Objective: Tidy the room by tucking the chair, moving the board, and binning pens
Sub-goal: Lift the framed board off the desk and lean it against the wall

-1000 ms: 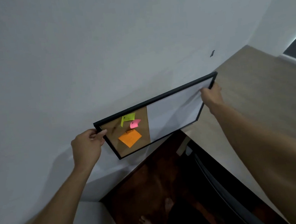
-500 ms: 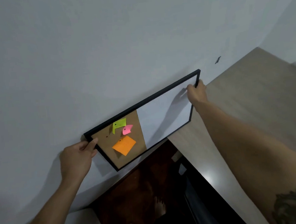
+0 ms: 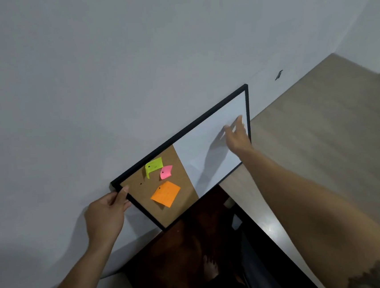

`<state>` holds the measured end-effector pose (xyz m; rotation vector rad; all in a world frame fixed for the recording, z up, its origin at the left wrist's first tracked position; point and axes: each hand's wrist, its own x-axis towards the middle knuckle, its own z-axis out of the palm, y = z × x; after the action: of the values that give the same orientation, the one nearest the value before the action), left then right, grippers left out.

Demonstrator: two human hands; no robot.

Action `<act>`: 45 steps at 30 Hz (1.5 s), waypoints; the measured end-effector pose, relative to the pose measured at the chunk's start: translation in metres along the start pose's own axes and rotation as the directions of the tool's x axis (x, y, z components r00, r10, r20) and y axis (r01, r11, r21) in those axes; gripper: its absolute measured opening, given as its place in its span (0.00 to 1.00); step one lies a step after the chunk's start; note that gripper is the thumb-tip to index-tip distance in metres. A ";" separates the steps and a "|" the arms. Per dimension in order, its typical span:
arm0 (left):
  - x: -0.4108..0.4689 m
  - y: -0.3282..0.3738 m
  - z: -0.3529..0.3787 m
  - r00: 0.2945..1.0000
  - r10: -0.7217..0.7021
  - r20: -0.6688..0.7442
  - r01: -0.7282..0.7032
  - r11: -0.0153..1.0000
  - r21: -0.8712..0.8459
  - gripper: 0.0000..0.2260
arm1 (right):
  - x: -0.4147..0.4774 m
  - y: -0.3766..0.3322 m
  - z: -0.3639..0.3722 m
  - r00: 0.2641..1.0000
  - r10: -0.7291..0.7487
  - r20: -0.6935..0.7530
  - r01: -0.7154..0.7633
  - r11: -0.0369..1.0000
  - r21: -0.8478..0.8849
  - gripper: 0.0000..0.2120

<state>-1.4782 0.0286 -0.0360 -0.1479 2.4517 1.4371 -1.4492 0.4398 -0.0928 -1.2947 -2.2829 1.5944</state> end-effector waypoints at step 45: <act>0.029 0.048 0.148 0.865 0.103 0.491 -0.184 0.976 0.120 0.33 | 0.073 0.014 -0.030 0.996 0.054 0.070 -0.083 0.856 0.511 0.35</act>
<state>-1.4871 0.1827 -0.0725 0.3954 2.1752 1.1428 -1.4726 0.5119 -0.1181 -1.2030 -1.6568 2.0888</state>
